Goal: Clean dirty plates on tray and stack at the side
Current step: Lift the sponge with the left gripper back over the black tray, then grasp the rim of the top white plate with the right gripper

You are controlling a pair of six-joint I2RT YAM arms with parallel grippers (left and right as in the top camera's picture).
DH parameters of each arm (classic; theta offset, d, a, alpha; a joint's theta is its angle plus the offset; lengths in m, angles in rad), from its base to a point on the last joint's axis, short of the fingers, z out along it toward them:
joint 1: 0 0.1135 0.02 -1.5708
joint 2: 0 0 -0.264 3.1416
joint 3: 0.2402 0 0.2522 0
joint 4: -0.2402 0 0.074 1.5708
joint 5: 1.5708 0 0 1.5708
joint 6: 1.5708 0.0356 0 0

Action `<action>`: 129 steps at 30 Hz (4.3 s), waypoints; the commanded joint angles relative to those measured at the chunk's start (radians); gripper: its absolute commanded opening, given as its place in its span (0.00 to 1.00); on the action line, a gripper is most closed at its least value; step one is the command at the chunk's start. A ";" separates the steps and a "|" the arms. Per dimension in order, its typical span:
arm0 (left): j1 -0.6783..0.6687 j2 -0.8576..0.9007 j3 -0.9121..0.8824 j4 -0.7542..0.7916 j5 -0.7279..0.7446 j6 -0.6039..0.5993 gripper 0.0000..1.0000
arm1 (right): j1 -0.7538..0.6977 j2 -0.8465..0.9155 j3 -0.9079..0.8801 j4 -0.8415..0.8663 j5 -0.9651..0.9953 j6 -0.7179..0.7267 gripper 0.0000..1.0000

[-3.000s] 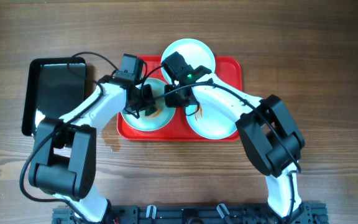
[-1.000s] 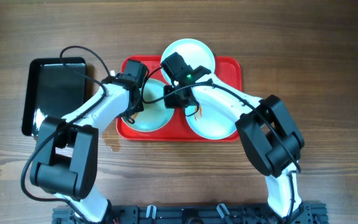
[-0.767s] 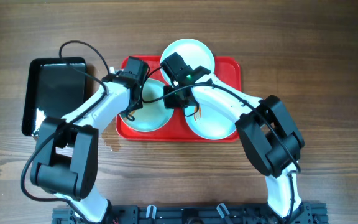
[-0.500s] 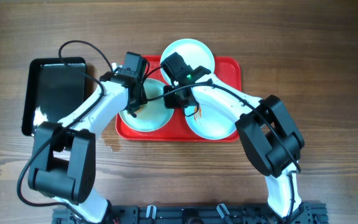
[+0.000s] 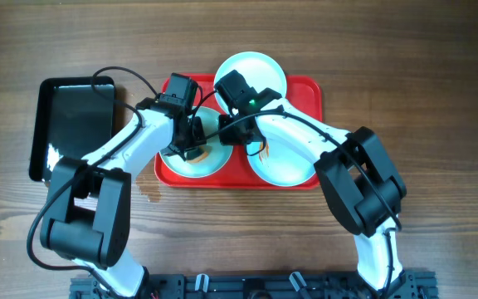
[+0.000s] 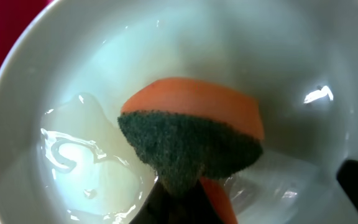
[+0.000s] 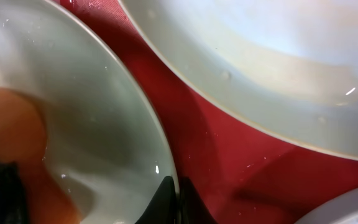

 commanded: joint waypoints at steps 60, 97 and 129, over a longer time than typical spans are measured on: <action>0.766 -0.291 0.108 -0.035 0.197 -0.002 0.04 | 0.264 -0.289 0.024 0.171 1.061 -0.647 0.04; 0.782 -0.291 0.103 -0.050 0.127 -0.002 0.04 | 0.340 -0.288 -0.019 0.274 1.086 -0.697 0.04; 0.782 -0.291 0.103 -0.053 0.127 -0.002 0.04 | -0.111 -0.496 -0.021 -0.022 -0.141 -0.522 0.04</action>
